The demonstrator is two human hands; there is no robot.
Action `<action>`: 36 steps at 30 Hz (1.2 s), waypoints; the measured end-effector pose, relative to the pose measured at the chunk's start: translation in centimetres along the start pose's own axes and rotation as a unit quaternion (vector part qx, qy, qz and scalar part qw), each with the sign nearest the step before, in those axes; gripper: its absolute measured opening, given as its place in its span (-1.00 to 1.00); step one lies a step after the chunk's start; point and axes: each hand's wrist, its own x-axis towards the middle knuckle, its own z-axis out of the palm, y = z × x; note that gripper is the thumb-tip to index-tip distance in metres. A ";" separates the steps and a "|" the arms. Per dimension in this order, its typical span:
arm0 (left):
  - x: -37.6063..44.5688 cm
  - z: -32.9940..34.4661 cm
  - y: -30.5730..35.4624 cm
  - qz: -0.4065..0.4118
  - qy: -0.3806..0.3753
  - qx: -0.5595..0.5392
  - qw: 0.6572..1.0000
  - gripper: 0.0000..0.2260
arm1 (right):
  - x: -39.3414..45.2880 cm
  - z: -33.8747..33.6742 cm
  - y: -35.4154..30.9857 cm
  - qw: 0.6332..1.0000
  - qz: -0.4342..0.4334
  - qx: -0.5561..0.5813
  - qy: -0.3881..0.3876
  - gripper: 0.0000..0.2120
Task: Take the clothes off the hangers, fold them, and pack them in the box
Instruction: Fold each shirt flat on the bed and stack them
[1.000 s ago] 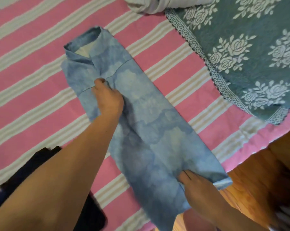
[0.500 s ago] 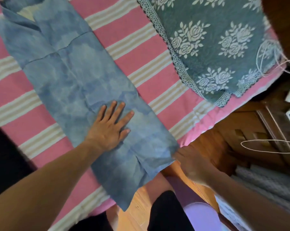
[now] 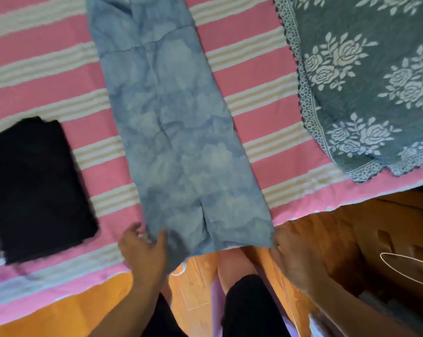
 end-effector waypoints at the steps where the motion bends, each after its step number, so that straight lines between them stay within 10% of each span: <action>1: -1.1 -0.1 -1.4 -0.074 -0.015 -0.061 0.995 -0.38 | -0.2 -0.5 -0.6 1.000 0.017 -0.001 0.004 -0.89; 7: -2.8 1.7 -4.2 -0.142 -0.081 -0.119 0.979 -0.86 | -0.8 -0.1 -2.0 0.991 0.129 0.012 0.016 -0.62; 12: -3.6 4.0 -5.3 -0.168 -0.026 -0.016 0.985 -0.64 | 1.5 -0.3 -3.7 0.962 0.088 -0.181 -0.183 -0.80; 14: -4.5 3.8 -4.8 -0.184 0.050 0.040 0.981 -0.52 | 1.8 -0.6 -5.1 0.973 0.061 -0.176 -0.134 -0.85; 18: -8.0 3.2 -4.3 0.134 0.106 0.126 0.977 -0.62 | 4.7 0.6 -10.0 0.992 -0.051 -0.095 0.072 -0.73; 25: -5.2 7.6 -2.3 0.311 -0.053 0.212 0.925 -0.63 | 11.2 3.3 -14.2 0.978 -0.006 -0.206 -0.038 -0.74; 31: -5.9 7.8 -2.2 0.231 -0.157 -0.008 0.960 -0.59 | 10.8 4.3 -16.5 0.992 -0.031 -0.093 -0.077 -0.78; 36: -4.5 6.1 -0.4 -0.143 -0.174 -0.349 0.910 -0.75 | 12.8 6.2 -16.9 0.973 0.015 -0.108 -0.202 -0.78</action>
